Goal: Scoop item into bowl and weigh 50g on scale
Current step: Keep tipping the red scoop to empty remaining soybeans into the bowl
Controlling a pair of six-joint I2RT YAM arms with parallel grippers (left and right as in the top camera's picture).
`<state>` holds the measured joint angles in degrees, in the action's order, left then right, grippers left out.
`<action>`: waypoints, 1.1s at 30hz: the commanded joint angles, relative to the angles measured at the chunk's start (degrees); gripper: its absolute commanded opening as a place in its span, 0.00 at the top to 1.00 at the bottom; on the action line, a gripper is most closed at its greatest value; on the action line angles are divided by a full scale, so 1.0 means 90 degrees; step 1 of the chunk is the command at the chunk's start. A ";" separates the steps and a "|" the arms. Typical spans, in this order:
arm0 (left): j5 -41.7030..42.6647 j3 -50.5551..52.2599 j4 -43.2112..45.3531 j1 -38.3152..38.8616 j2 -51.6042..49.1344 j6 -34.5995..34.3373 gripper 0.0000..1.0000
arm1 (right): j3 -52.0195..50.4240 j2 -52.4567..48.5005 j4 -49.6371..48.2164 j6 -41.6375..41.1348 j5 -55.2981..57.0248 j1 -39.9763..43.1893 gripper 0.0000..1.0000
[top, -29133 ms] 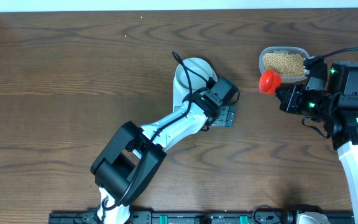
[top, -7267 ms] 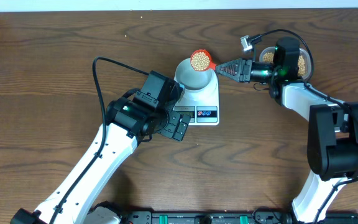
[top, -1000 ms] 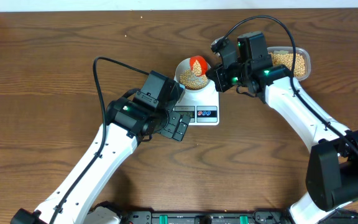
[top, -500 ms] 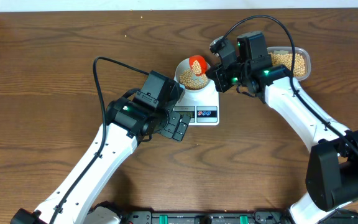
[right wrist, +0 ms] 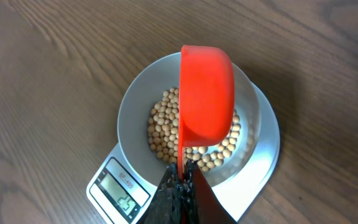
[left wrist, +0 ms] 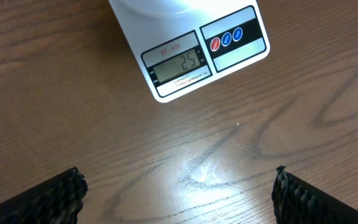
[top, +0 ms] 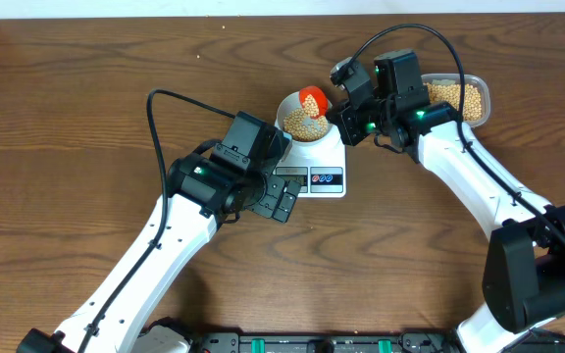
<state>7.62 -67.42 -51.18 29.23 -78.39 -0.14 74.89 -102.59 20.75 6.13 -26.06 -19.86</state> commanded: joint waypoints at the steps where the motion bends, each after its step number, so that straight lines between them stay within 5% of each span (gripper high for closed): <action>1: 0.0036 0.0010 -0.0022 -0.0032 0.0005 0.0039 0.02 | 0.0134 0.0126 -0.0019 0.0274 0.0002 -0.0056 0.99; 33: 0.0039 0.0010 -0.0022 -0.0032 0.0005 0.0039 0.02 | 0.0134 0.0126 0.0046 0.0729 -0.0141 -0.0056 0.99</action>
<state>7.62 -67.42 -51.18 29.23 -78.39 -0.14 74.89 -102.59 20.95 10.22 -26.17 -19.86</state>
